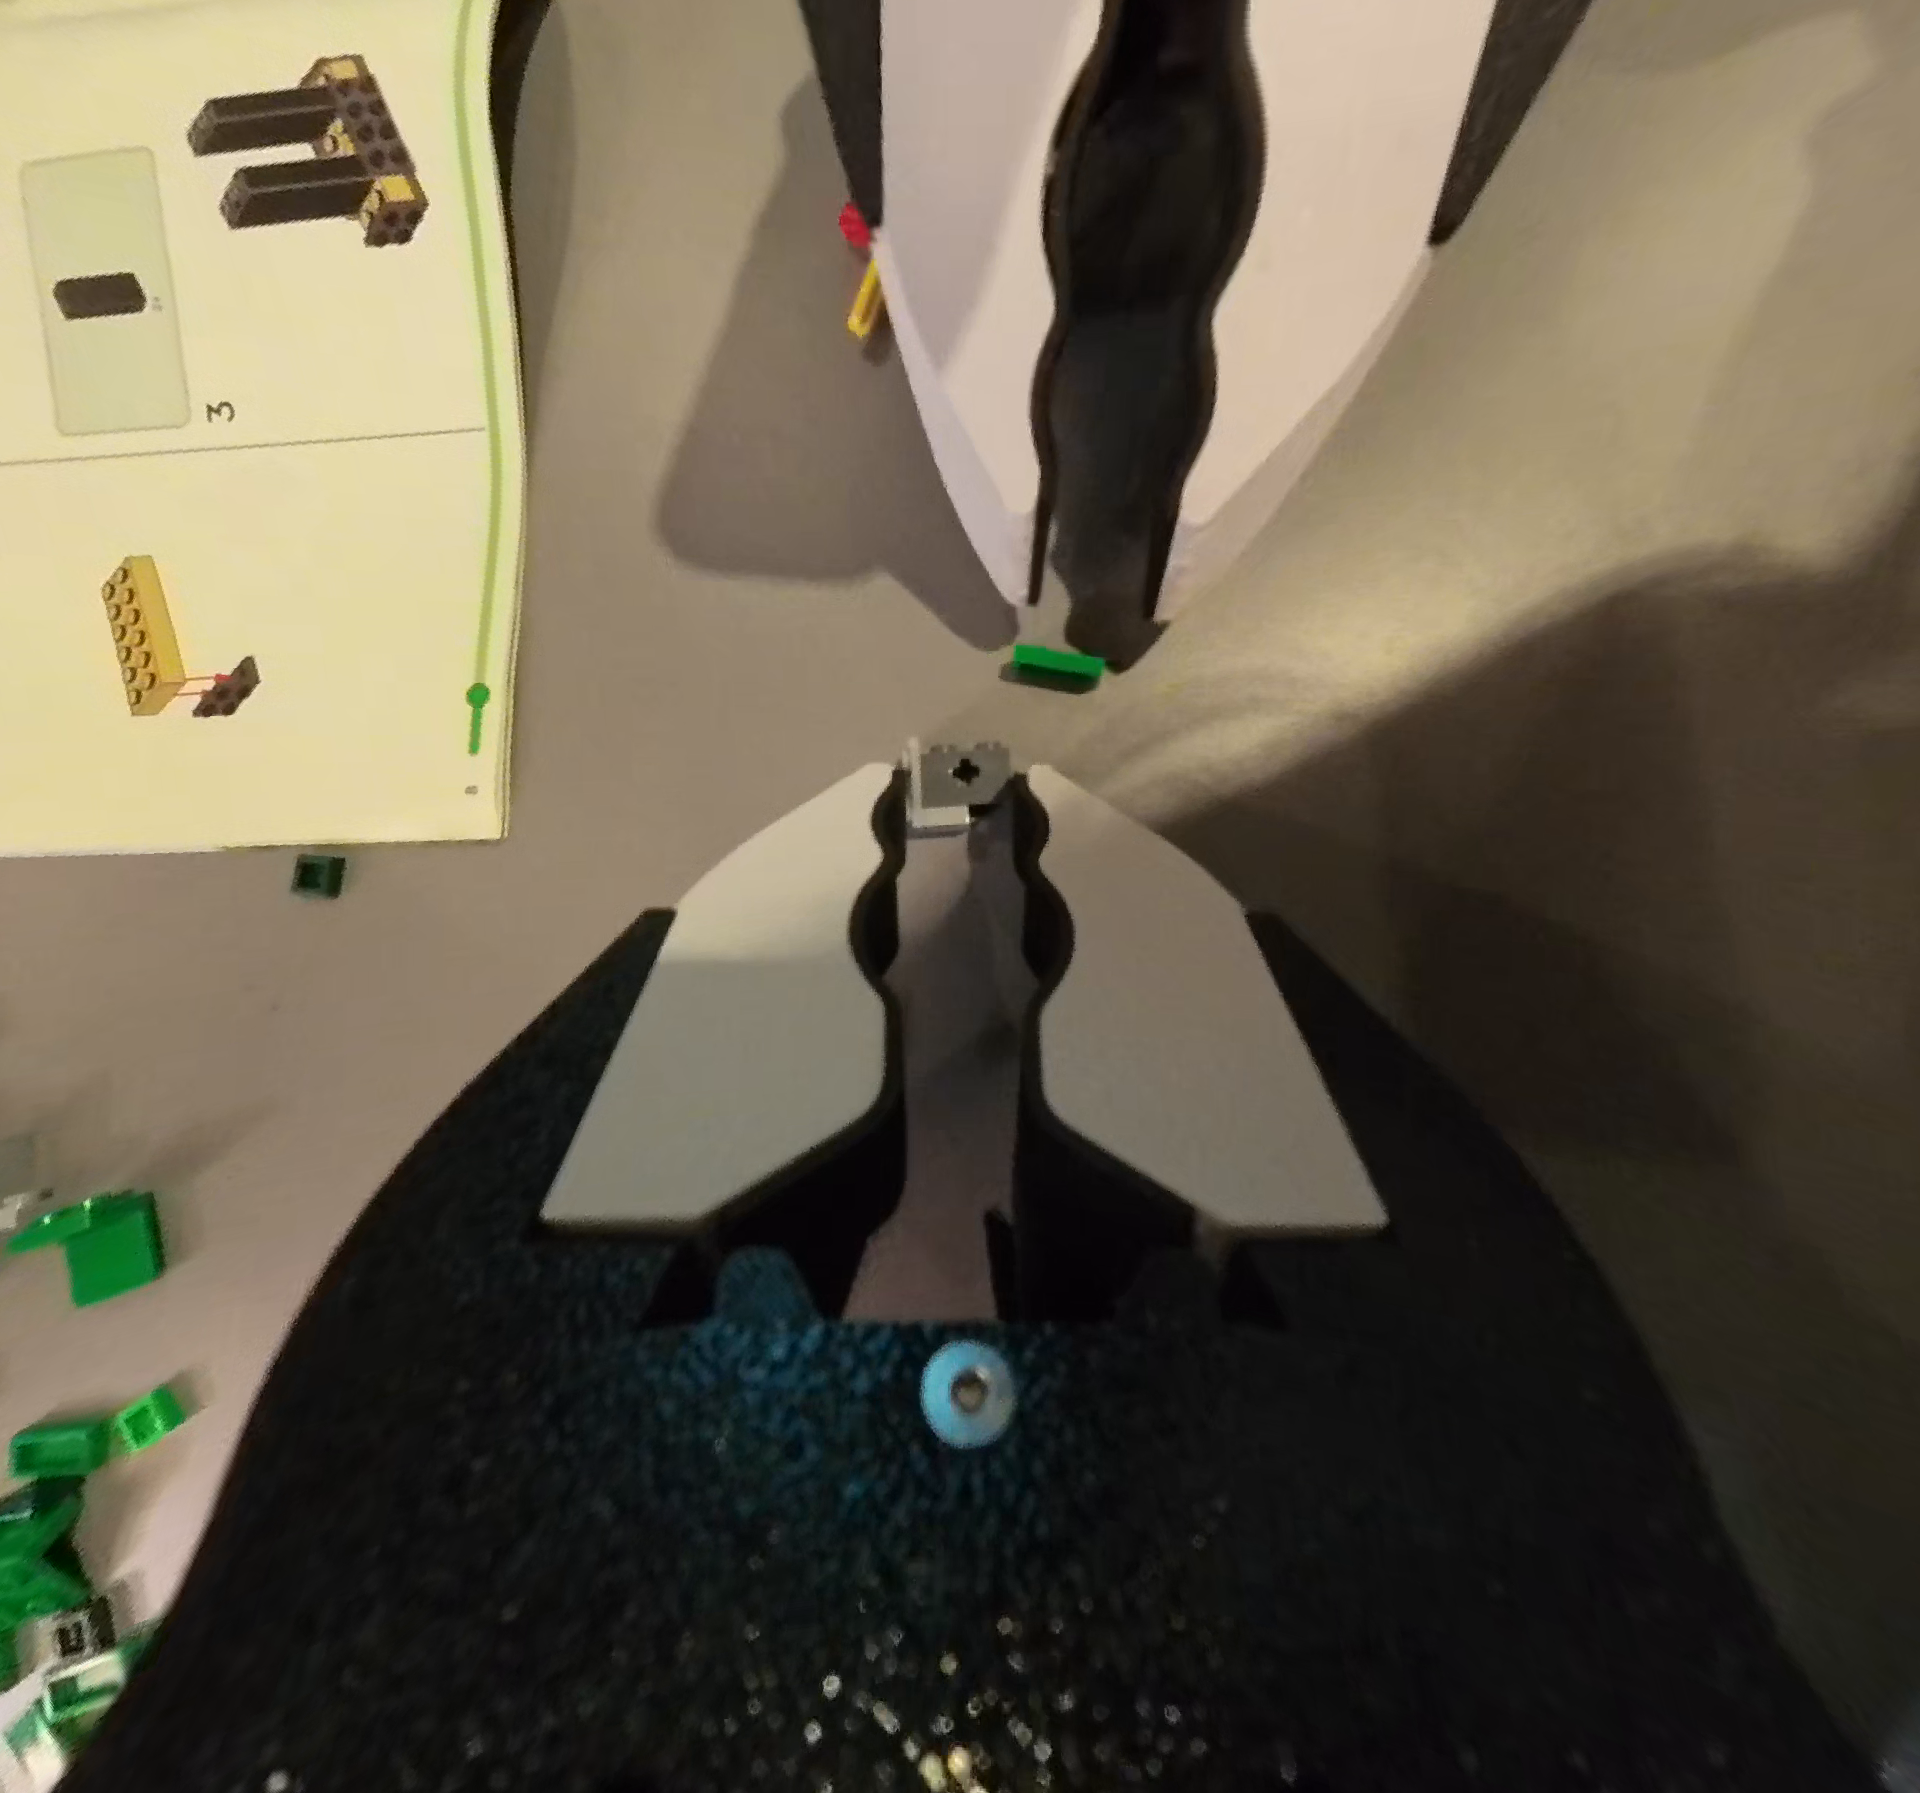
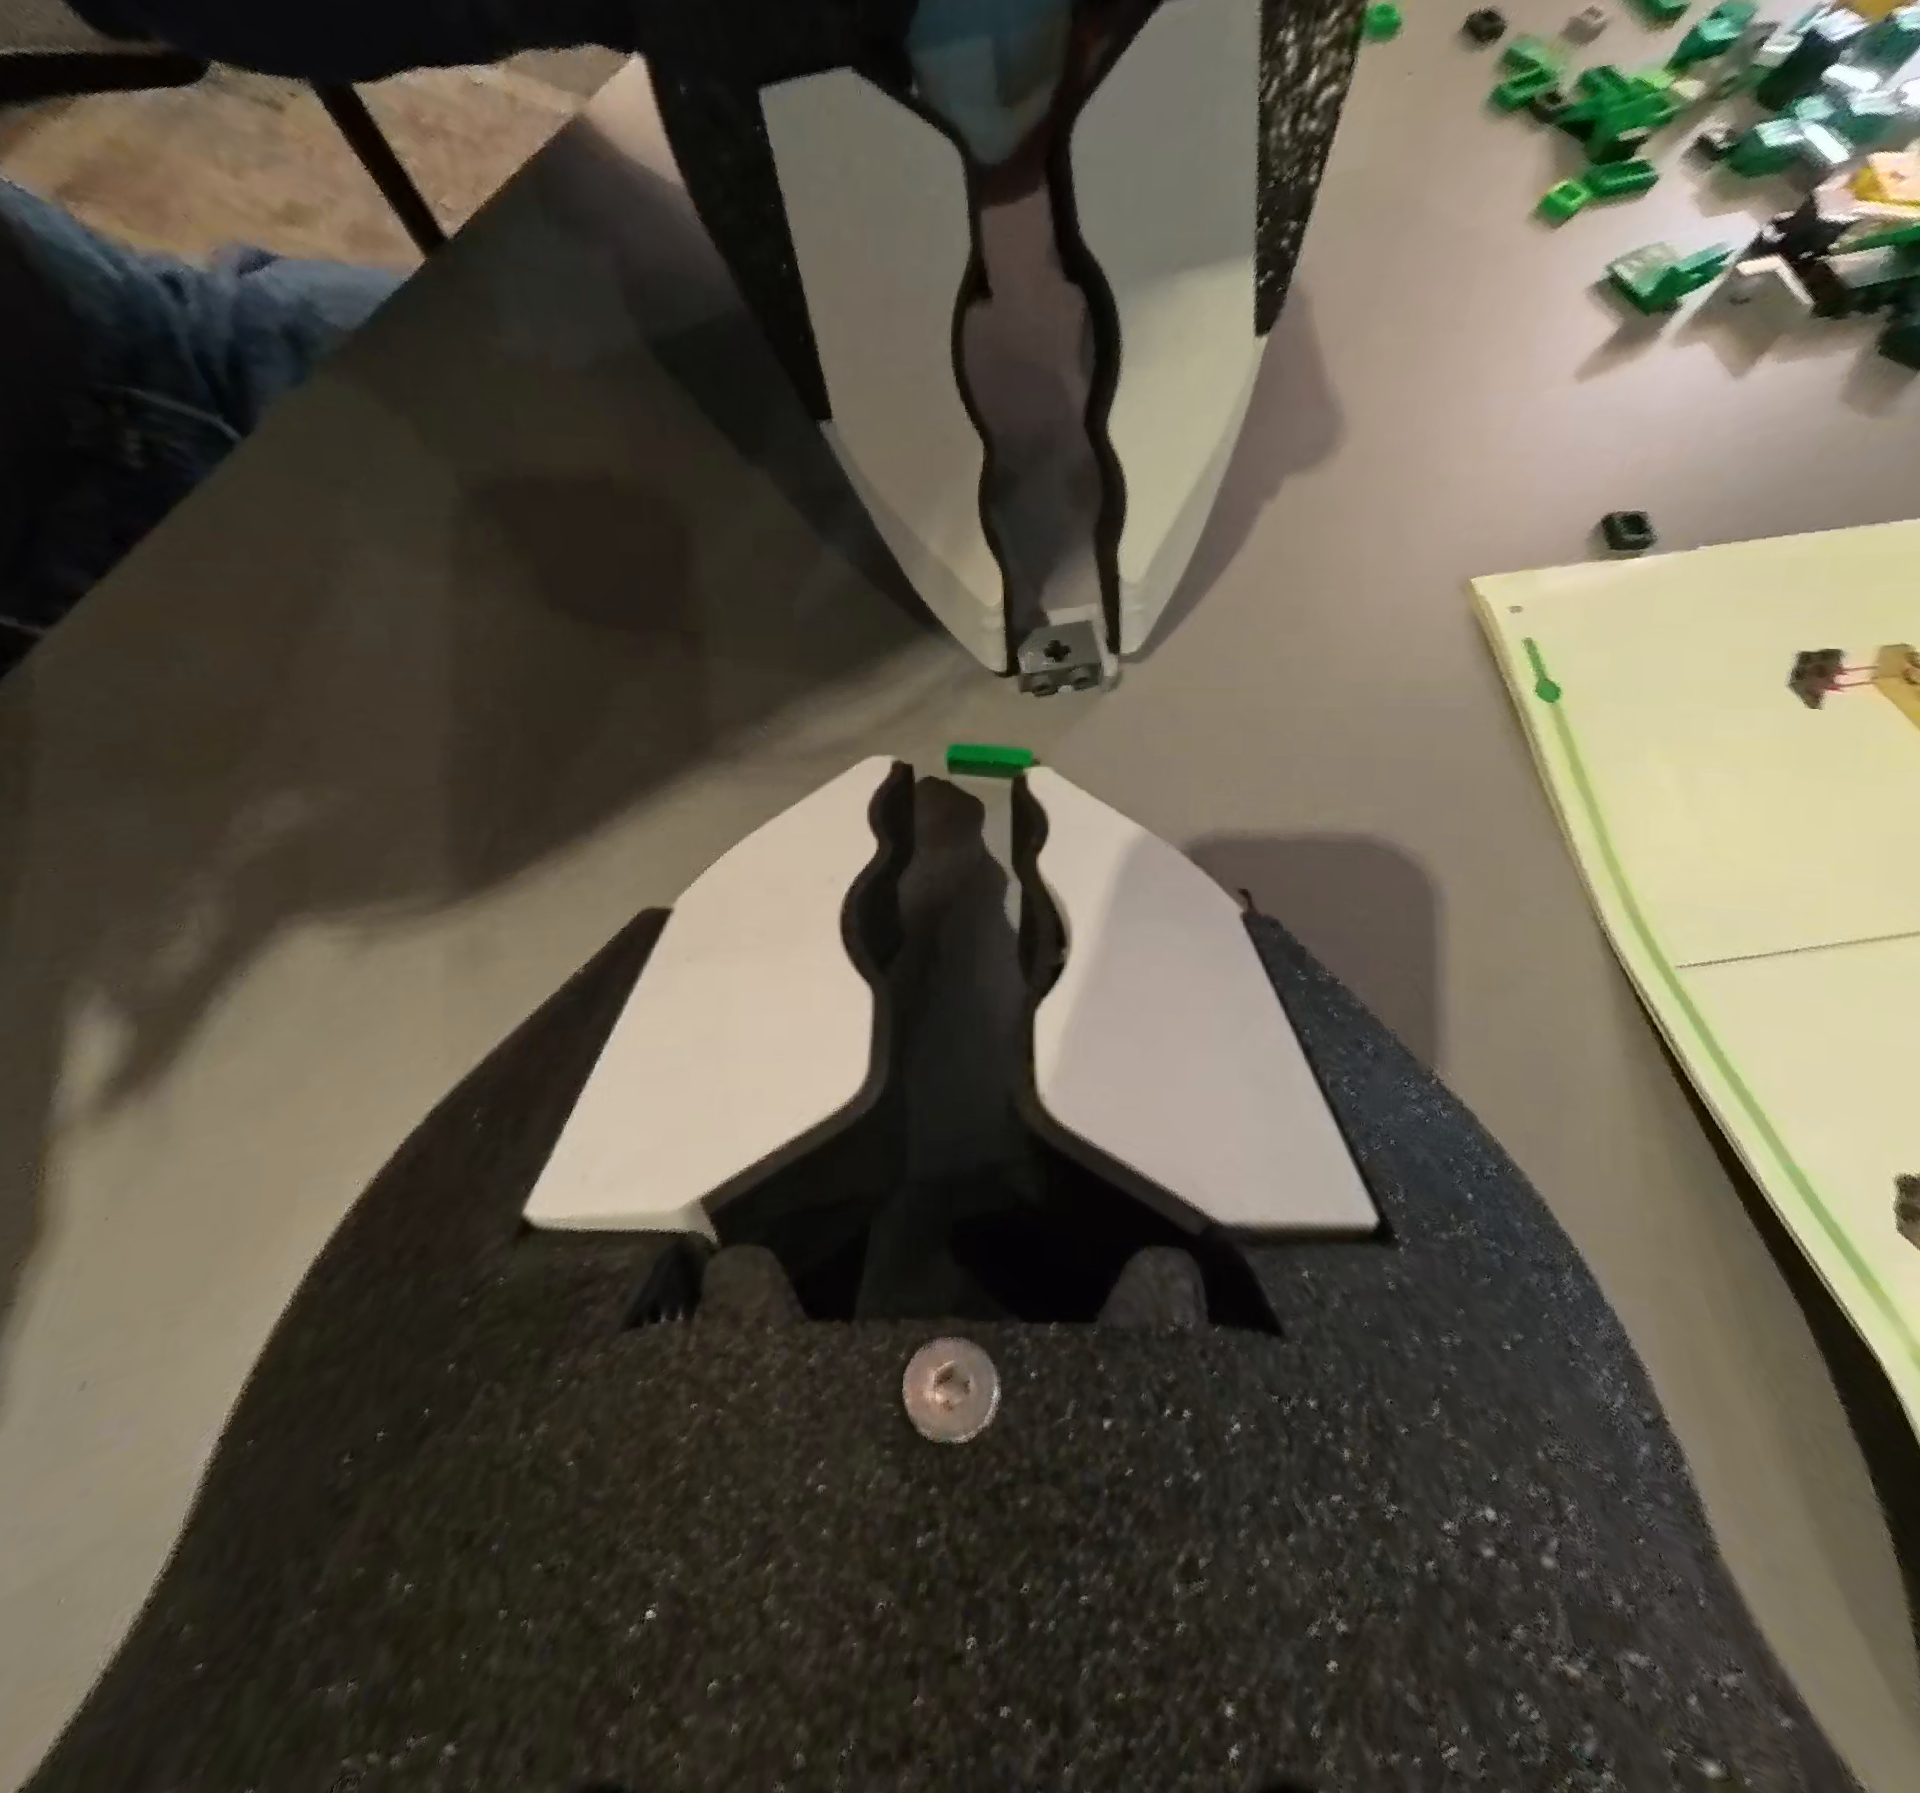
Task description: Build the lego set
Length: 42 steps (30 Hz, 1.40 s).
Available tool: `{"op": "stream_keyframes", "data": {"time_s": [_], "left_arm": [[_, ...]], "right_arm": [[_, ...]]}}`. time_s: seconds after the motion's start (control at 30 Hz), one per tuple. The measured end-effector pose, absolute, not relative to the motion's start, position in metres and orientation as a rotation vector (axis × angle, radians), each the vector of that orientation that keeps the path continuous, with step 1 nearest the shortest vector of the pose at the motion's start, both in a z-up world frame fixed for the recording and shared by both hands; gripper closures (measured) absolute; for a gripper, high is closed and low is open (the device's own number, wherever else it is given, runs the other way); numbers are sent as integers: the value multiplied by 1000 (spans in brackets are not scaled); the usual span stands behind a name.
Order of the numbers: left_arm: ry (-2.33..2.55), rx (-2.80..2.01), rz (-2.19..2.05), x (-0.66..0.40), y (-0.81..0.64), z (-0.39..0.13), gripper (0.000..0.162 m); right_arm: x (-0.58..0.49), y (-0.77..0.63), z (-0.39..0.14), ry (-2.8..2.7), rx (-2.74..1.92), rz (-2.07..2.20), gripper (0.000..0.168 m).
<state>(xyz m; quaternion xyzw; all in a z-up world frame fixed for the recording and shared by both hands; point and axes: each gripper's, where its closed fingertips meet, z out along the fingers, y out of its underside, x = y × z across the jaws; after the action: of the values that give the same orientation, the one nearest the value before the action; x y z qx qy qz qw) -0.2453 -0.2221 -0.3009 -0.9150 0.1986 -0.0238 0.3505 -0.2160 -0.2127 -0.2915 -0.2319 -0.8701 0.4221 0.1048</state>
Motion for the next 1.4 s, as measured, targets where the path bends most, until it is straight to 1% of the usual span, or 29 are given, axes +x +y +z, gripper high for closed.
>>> {"op": "stream_keyframes", "data": {"time_s": [0.3, 0.43, 0.57, 0.7, 0.83, 0.97, 1.13, 1.4], "left_arm": [[471, -2356, -62, -245, -221, -301, 143], [385, -2353, 6, -248, -221, -300, 143], [274, -2278, 127, -254, -221, -294, 143], [198, -2122, 278, -267, -219, -277, 143], [190, -1965, 373, -271, -220, -253, 143], [239, -1931, 443, -269, -222, -252, 143], [245, -1922, 391, -267, -222, -252, 143], [254, -1869, 382, -263, -225, -245, 143]], "right_arm": [[-212, -211, -297, -2423, -899, 1084, 156], [-217, -204, -296, -2222, -1170, 1001, 154], [-215, -207, -291, -2041, -1320, 952, 155], [-216, -216, -286, -1931, -1357, 895, 158], [-216, -217, -293, -1914, -1409, 799, 161], [-218, -214, -293, -1855, -1453, 759, 160], [-219, -219, -294, -1837, -1476, 737, 157], [-221, -218, -294, -1806, -1510, 706, 160]]}}
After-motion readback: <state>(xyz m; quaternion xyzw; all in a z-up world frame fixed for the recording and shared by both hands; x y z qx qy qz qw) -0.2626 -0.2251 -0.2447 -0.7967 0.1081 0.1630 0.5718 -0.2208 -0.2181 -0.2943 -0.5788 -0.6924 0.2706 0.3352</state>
